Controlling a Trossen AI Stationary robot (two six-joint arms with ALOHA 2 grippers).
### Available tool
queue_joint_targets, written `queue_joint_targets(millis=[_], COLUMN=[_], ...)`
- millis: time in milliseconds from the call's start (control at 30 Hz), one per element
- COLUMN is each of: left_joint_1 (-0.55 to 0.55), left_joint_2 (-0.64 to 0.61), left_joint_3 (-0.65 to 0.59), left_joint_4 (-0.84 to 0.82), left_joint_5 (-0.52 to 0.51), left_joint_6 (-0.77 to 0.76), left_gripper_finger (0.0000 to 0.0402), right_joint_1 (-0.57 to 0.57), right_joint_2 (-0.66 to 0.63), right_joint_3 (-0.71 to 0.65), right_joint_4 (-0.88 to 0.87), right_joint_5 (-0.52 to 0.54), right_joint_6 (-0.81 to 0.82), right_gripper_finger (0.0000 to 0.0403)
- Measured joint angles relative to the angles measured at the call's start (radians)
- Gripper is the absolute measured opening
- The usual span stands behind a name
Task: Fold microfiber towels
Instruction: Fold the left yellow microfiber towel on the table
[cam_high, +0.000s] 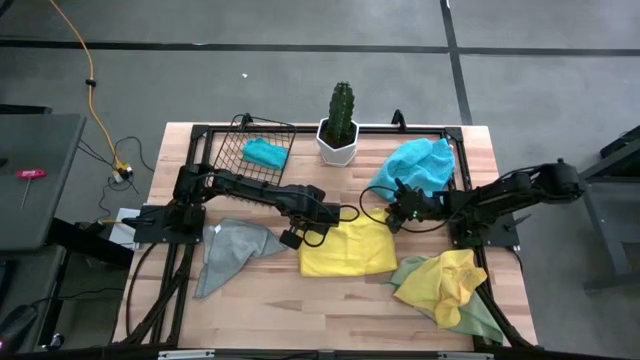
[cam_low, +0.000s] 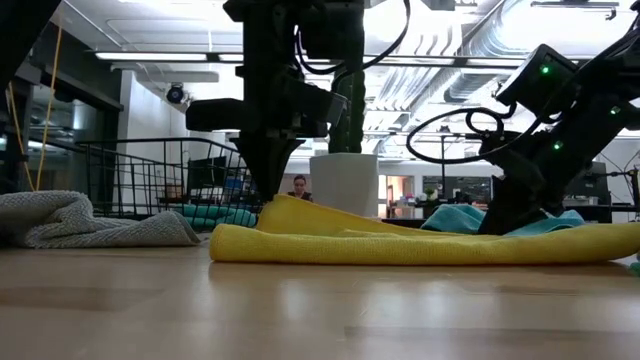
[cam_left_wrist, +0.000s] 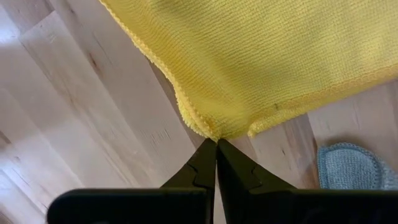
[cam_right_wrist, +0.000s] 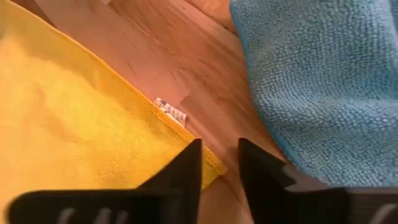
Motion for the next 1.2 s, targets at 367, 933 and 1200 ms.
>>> queue_joint_targets(millis=[367, 933, 1200], left_joint_1=[0.000, 0.000, 0.000], left_joint_2=[0.000, 0.000, 0.000], left_joint_3=[0.000, 0.000, 0.000], left_joint_4=[-0.001, -0.003, -0.003], left_joint_5=[-0.003, -0.003, -0.003], left_joint_6=[-0.001, -0.011, -0.026], left_gripper_finger=[0.0000, 0.0000, 0.0000], right_joint_1=[0.000, 0.005, 0.068], right_joint_2=[0.000, -0.138, -0.091], right_joint_3=[0.000, 0.000, 0.000], right_joint_4=[0.000, -0.205, -0.104], right_joint_5=[-0.062, 0.035, 0.002], right_joint_6=[0.000, 0.197, 0.281], right_gripper_finger=[0.0026, 0.0196, 0.0206])
